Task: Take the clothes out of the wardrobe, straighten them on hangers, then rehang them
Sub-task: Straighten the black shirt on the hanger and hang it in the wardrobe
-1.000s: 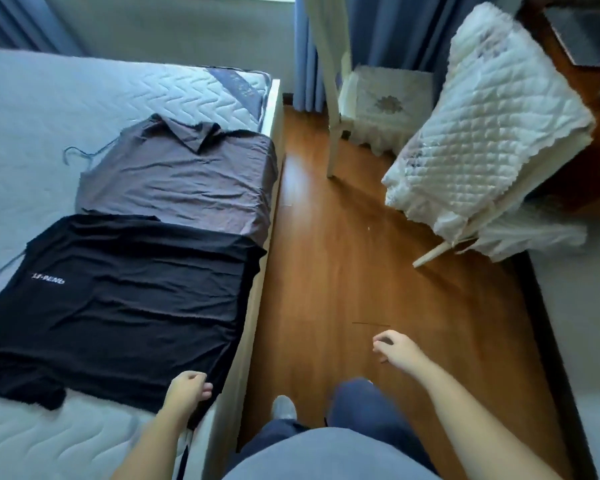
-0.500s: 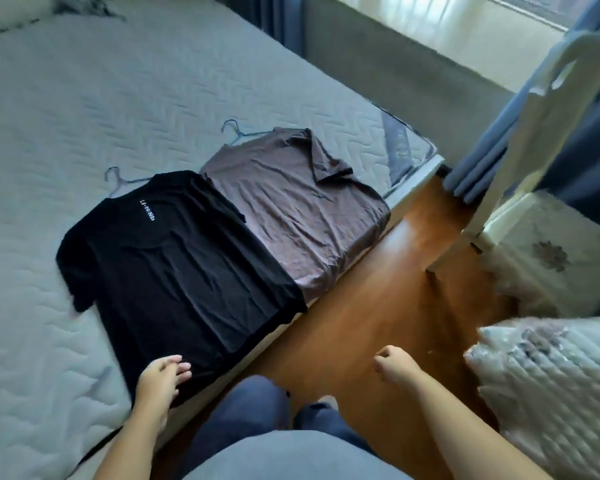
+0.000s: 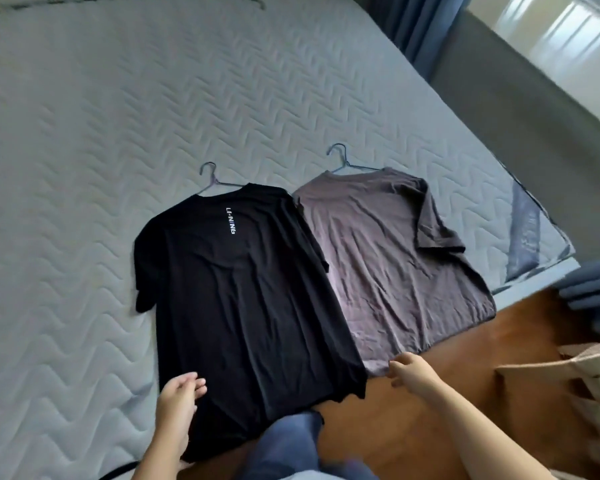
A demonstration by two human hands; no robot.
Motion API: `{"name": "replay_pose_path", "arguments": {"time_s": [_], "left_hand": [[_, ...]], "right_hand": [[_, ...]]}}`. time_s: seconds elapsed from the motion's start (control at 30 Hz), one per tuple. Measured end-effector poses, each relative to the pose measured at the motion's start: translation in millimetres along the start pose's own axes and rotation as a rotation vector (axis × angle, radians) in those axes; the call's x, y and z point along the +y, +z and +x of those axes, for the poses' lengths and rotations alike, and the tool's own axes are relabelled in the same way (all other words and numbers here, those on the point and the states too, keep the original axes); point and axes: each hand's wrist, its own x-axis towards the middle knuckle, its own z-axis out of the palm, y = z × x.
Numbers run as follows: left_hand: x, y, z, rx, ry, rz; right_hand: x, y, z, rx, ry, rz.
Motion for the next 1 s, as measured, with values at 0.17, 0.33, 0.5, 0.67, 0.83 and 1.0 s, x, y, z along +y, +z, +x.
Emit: {"name": "replay_pose_path", "arguments": {"time_s": [0.17,0.33,0.5,0.67,0.83,1.0], "left_hand": [[63.5,18.3,71.7,0.004,0.027,0.194],[103.5,47.0,155.6,-0.001,-0.006,0.484],[124.5,81.9,244.4,0.07,0.107,0.768],[120.7,118.1,299.4,0.125,0.233,0.94],[104.3,132.9,317.6,0.186,0.337,0.963],[95.6,130.2,318.9,0.233,0.409,0.997]], "right_hand": [[-84.1,11.5,57.9,-0.089,-0.075,-0.18],[-176.7,27.3,117.3,-0.106,-0.188,-0.205],[-259.7,53.7,198.6,-0.076,-0.343,-0.279],[-342.4,77.0,269.4,0.033,-0.56,-0.311],[-404.2,93.0,329.2,0.193,-0.714,-0.441],[-429.8,121.7,370.7,0.218,-0.61,-0.625]]}}
